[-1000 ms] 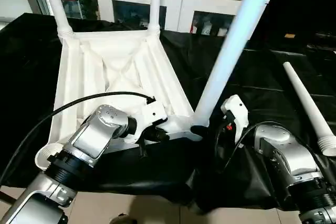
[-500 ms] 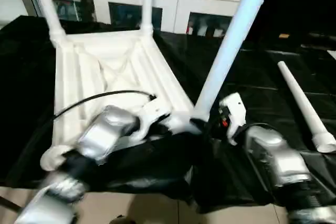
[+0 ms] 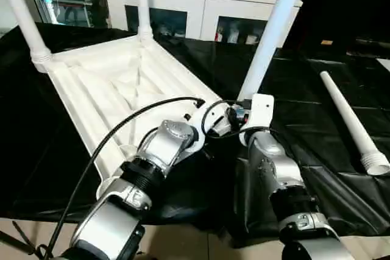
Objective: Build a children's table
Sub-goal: Rotate leg to tighten
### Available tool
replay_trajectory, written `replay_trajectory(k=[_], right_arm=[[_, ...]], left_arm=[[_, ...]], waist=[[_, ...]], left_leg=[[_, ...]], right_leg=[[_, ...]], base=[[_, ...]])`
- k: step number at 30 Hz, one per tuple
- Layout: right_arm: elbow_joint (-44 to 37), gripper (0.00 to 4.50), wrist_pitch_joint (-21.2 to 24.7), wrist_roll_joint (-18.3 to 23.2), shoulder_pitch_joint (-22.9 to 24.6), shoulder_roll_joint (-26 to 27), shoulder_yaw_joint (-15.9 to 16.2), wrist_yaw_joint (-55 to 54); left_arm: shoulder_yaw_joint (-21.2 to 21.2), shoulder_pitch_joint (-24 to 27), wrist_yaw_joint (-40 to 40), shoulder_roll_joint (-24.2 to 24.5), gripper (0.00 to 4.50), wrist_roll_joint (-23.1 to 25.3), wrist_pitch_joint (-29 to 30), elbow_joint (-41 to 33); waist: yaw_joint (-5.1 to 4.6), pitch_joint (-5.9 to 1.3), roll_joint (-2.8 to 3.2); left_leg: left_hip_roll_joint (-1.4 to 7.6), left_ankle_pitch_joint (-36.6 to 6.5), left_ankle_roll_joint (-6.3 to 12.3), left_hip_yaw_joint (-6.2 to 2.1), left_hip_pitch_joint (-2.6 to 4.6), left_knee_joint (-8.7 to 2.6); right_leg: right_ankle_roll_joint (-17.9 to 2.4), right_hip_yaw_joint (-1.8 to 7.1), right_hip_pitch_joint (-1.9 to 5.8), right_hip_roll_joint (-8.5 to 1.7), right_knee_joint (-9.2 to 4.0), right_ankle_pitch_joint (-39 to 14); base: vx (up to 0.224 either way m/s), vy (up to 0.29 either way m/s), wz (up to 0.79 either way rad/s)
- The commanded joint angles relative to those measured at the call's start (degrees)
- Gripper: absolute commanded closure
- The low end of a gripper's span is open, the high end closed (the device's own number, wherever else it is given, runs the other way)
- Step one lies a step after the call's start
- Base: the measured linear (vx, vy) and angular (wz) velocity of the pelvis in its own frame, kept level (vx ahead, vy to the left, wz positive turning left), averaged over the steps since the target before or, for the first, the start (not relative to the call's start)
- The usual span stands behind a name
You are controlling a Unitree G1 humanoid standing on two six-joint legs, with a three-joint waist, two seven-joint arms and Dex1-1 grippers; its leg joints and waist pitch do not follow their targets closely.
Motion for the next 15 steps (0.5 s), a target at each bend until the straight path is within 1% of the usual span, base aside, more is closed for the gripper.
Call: replay_trajectory(k=[1, 2, 3, 4, 5, 6, 7, 8, 9, 10, 11, 12, 13, 14, 15], right_arm=[[-0.75, 1.46, 0.64, 1.85, 0.79, 1.5, 1.26, 3.17], [-2.01, 1.11, 0.73, 1.72, 1.34, 1.24, 1.46, 2.87], [-2.24, 1.11, 0.74, 1.73, 1.44, 1.18, 1.53, 2.95], [-4.43, 1.09, 0.89, 1.61, 2.46, 0.48, 2.16, 3.46], [-5.88, 0.9, 1.2, 1.36, 3.17, -0.02, 2.22, 3.59], [-8.05, 0.9, 1.45, 0.7, 4.34, -0.92, 2.07, 3.9], [-9.45, 0.77, 1.85, 0.22, 5.08, -1.62, 2.06, 3.93], [-11.03, 0.69, 2.71, 0.0, 5.93, -2.42, 2.07, 4.39], [-12.51, 0.57, 3.95, 0.33, 6.71, -3.07, 2.05, 5.14], [-15.29, 0.57, 6.14, 0.9, 8.19, -4.33, 2.02, 6.38], [-17.0, 0.47, 7.35, 1.18, 9.08, -5.29, 2.25, 7.51], [-17.51, 0.38, 7.72, 1.26, 9.35, -5.59, 2.32, 7.86], [-22.87, 0.24, 12.87, 3.1, 12.11, -10.31, 4.48, 14.8], [-22.87, 0.15, 12.87, 3.1, 12.11, -10.31, 4.48, 14.8], [-27.03, 0.09, 16.2, 4.76, 14.15, -14.79, 6.67, 21.42]], left_arm=[[1.14, -0.28, 1.1, 0.24, 4.5, 0.45, -2.89, 0.37], [0.68, 0.08, 0.07, 0.8, 4.5, 0.53, -3.15, -0.31], [0.6, 0.15, -0.1, 0.89, 4.5, 0.53, -3.18, -0.42], [-0.17, 0.81, -1.6, 1.78, 4.5, 0.6, -3.42, -1.54], [-0.93, 1.34, -2.76, 2.51, 4.5, 0.77, -3.78, -2.45], [-2.09, 2.16, -4.38, 3.64, 4.5, 1.12, -3.65, -4.03], [-2.84, 2.68, -5.4, 4.42, 4.5, 1.39, -3.75, -5.09], [-3.65, 3.31, -6.65, 5.37, 4.5, 1.63, -4.08, -6.4], [-3.82, 3.87, -7.43, 5.99, 4.5, 1.43, -3.42, -7.62], [-4.03, 4.87, -8.99, 7.08, 4.5, 0.89, -2.3, -9.79], [-4.26, 5.5, -10.19, 7.86, 4.5, 0.58, -2.08, -11.09], [-4.33, 5.69, -10.55, 8.09, 4.5, 0.48, -2.02, -11.49], [-4.97, 7.7, -14.47, 10.97, 4.5, -0.44, -2.46, -15.19], [-4.97, 7.7, -14.47, 10.97, 4.5, -0.44, -2.46, -15.19], [-5.26, 9.27, -17.95, 13.2, 4.5, -1.73, -2.68, -18.05]], waist=[[-0.12, -3.78, 0.02], [-0.12, -3.75, 0.12], [-0.12, -3.75, 0.12], [-0.07, -3.71, 0.26], [-0.09, -3.67, 0.44], [-0.35, -3.73, 0.52], [-0.32, -3.78, 0.47], [-0.42, -3.8, 0.47], [-0.41, -3.78, 0.51], [-0.36, -3.7, 0.56], [-0.29, -3.65, 0.68], [-0.26, -3.66, 0.7], [-0.17, -3.57, 0.54], [0.1, -3.54, 0.6], [-0.05, -3.47, 0.66]], left_leg=[[3.54, -15.41, -0.22, -1.88, 1.5, -4.78], [3.62, -15.92, -0.46, -1.86, 1.63, -4.85], [3.62, -15.92, -0.46, -1.86, 1.63, -4.85], [3.59, -16.26, -0.55, -1.96, 1.53, -4.94], [3.69, -16.47, -0.73, -2.12, 1.32, -5.1], [3.76, -16.62, -1.03, -2.2, 1.29, -5.18], [3.83, -16.31, -1.17, -2.3, 1.27, -5.25], [3.88, -15.8, -1.11, -2.07, 1.36, -5.13], [3.87, -15.63, -1.01, -2.12, 1.43, -5.11], [3.78, -15.59, -0.82, -1.91, 1.44, -5.06], [3.86, -15.56, -0.79, -1.96, 1.46, -5.12], [3.94, -15.86, -0.64, -1.87, 1.54, -5.11], [3.91, -16.14, -0.61, -1.98, 1.5, -5.2], [4.09, -16.16, -0.62, -2.05, 1.52, -5.23], [4.06, -16.35, -0.58, -1.93, 1.46, -5.23]], right_leg=[[-8.38, 2.1, 1.4, -3.46, -4.64, -13.22], [-8.37, 2.1, 1.31, -3.43, -4.76, -14.21], [-8.37, 2.1, 1.31, -3.43, -4.76, -14.21], [-8.22, 2.09, 1.4, -3.44, -4.82, -14.75], [-7.91, 2.07, 1.51, -3.48, -4.84, -15.11], [-7.97, 2.08, 1.5, -3.44, -4.72, -14.82], [-7.96, 1.99, 1.62, -3.42, -4.71, -14.49], [-8.33, 2.09, 1.4, -3.26, -4.52, -12.92], [-8.57, 2.07, 1.43, -3.24, -4.48, -12.48], [-8.85, 2.14, 1.44, -3.16, -4.49, -12.07], [-8.89, 2.16, 1.53, -3.16, -4.42, -11.92], [-9.14, 2.22, 1.35, -3.18, -4.44, -11.9], [-9.2, 2.11, 1.56, -3.07, -4.5, -12.64], [-8.96, 2.13, 1.73, -3.18, -4.44, -12.65], [-8.93, 2.25, 1.55, -3.1, -4.42, -12.71]], base=[[0.0, 0.0, 0.0], [0.0, 0.0, 0.0], [0.0, 0.0, 0.0], [0.0, 0.0, 0.0], [0.0, 0.0, 0.0], [0.0, 0.0, 0.0], [0.0, 0.0, 0.0], [0.0, 0.0, 0.0], [0.0, 0.0, 0.0], [0.0, 0.0, 0.0], [0.0, 0.0, 0.0], [0.0, 0.0, 0.0], [0.0, 0.0, 0.0], [0.0, 0.0, 0.0], [0.0, 0.0, 0.0]])
